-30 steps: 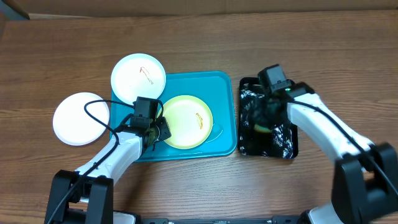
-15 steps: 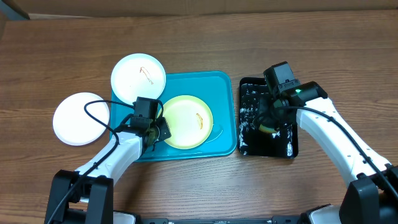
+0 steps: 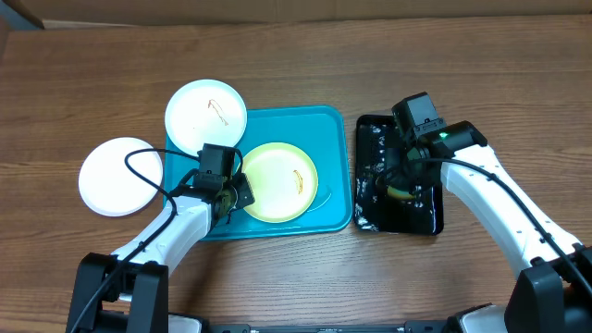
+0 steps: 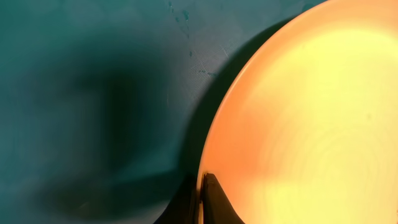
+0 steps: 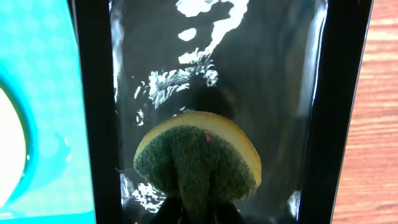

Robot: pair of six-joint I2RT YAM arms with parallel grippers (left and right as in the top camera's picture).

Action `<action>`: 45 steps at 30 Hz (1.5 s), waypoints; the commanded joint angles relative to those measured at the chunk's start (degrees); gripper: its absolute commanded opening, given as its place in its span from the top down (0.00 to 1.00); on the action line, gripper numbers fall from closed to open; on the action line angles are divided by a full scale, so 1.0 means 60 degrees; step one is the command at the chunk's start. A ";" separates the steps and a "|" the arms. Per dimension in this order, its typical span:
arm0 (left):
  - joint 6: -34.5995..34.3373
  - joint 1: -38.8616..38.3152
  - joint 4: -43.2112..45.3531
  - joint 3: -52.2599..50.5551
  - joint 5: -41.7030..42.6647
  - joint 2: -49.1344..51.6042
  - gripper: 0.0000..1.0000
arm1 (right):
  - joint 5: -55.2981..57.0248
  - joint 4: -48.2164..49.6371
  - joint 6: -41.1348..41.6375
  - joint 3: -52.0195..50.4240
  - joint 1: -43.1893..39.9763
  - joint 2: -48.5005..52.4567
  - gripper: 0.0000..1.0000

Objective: Clean dirty plates on tray and stack at the side
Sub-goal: 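Carry the sponge with the right gripper over the yellow plate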

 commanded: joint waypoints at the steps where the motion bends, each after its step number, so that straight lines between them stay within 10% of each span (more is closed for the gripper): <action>1: 0.0047 -0.0029 -0.0066 -0.0120 -0.0149 0.0098 0.96 | -0.0055 -0.0080 -0.0040 0.0069 0.0022 -0.0047 0.96; 14: -0.0357 -0.0025 -0.0149 -0.0120 -0.0160 0.0098 0.96 | -0.0557 0.0310 -0.0222 -0.0127 0.0040 0.0025 0.96; 23: -0.0594 -0.0029 -0.0146 -0.0120 -0.0055 0.0098 0.96 | -0.4852 0.2379 -0.0310 -0.0372 0.0295 0.0040 0.96; 45: -0.1479 -0.0029 -0.0226 -0.0120 0.0725 0.0098 0.96 | 0.0098 0.6215 -0.0251 -0.0554 0.3843 0.2095 0.96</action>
